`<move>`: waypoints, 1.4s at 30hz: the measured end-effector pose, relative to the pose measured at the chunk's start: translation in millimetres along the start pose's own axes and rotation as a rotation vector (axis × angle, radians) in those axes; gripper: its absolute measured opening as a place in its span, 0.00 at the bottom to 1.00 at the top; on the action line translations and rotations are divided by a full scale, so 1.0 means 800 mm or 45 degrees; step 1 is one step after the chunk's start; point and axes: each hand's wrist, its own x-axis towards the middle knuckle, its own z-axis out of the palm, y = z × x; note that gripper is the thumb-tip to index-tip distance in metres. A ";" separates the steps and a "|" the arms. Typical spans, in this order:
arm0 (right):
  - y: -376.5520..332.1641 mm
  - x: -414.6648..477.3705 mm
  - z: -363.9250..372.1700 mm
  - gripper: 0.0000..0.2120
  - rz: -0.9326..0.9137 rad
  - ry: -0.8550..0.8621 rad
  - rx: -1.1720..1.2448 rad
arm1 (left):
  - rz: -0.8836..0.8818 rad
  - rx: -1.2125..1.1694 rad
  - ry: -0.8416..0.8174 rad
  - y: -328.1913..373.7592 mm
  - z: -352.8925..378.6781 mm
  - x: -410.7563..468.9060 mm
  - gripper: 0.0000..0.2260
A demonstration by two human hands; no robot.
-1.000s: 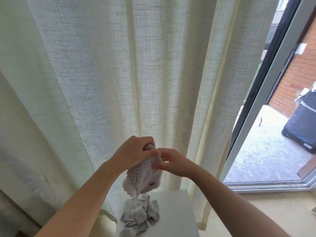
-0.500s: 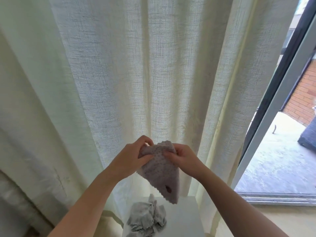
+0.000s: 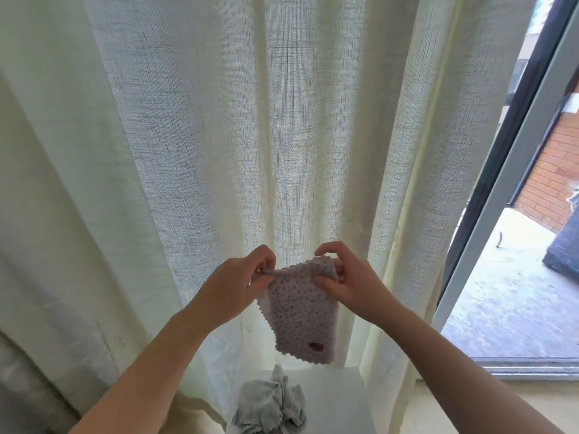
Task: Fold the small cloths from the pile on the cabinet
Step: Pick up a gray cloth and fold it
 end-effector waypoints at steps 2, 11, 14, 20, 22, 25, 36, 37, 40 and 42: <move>-0.005 0.000 -0.008 0.17 -0.025 -0.031 -0.044 | 0.038 0.014 -0.025 0.003 -0.005 0.004 0.12; -0.002 0.005 -0.024 0.05 -0.039 -0.068 -0.236 | 0.056 -0.094 -0.075 -0.002 -0.010 0.009 0.11; -0.001 0.006 -0.028 0.06 -0.008 -0.074 -0.229 | 0.019 -0.142 -0.070 -0.004 -0.008 0.006 0.12; -0.002 0.012 -0.034 0.06 -0.025 -0.056 -0.325 | 0.029 -0.177 -0.013 -0.010 -0.007 0.008 0.08; -0.003 0.014 -0.036 0.05 -0.029 -0.030 -0.338 | 0.020 -0.186 -0.004 -0.010 -0.008 0.010 0.08; -0.003 0.018 -0.038 0.05 -0.029 -0.025 -0.354 | 0.005 -0.182 0.041 -0.008 -0.009 0.014 0.15; -0.010 0.021 -0.033 0.03 -0.076 -0.008 -0.359 | -0.178 -0.161 -0.056 -0.003 -0.007 0.023 0.11; -0.010 0.021 -0.032 0.03 -0.093 -0.017 -0.378 | -0.192 -0.135 -0.082 -0.004 -0.007 0.025 0.10; -0.010 0.021 -0.031 0.04 -0.130 -0.033 -0.403 | -0.227 -0.053 -0.113 -0.005 -0.007 0.029 0.11; -0.009 0.021 -0.031 0.03 -0.135 -0.037 -0.399 | -0.218 -0.019 -0.126 -0.005 -0.006 0.031 0.12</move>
